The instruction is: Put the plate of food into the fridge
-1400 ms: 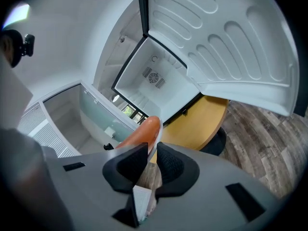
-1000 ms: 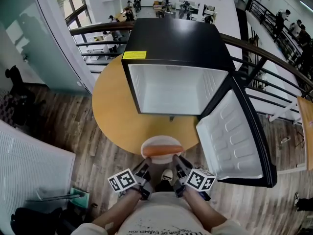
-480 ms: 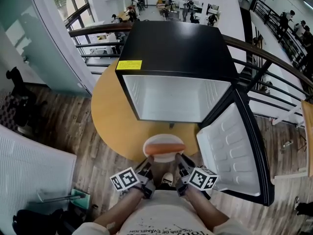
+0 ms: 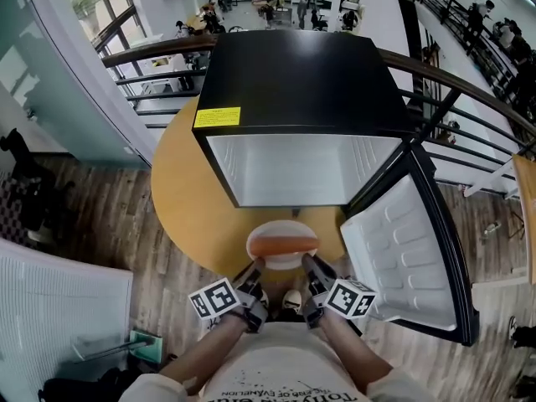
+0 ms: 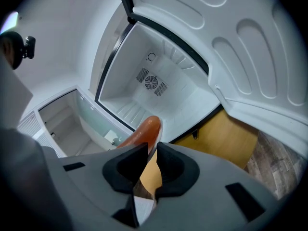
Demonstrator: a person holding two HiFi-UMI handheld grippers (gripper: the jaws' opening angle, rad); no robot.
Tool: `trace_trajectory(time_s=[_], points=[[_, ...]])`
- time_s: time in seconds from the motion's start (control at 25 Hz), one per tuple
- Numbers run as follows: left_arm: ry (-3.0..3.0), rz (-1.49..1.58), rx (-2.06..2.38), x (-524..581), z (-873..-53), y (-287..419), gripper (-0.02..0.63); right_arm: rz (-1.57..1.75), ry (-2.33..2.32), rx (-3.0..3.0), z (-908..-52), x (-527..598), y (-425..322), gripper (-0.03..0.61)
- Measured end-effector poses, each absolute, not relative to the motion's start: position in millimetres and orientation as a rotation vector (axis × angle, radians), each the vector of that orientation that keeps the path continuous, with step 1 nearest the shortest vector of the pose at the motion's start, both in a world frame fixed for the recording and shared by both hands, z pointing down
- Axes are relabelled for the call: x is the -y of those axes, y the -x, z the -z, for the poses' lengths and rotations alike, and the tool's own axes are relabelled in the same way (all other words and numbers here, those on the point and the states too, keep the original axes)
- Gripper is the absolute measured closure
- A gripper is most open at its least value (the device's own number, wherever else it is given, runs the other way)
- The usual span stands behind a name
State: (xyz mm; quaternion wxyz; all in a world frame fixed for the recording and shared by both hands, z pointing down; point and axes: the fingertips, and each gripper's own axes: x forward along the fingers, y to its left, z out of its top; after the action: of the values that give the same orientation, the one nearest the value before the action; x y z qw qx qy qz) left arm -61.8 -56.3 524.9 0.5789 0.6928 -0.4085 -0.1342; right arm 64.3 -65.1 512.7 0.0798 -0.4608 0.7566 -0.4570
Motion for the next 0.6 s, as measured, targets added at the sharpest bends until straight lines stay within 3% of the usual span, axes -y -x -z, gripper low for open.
trace_trajectory(time_s=[0.6], points=[[-1.612,0.291,0.911,90,-536,50,0.558,1.379,1.448,-2.194,-523,91,-77,0.505]])
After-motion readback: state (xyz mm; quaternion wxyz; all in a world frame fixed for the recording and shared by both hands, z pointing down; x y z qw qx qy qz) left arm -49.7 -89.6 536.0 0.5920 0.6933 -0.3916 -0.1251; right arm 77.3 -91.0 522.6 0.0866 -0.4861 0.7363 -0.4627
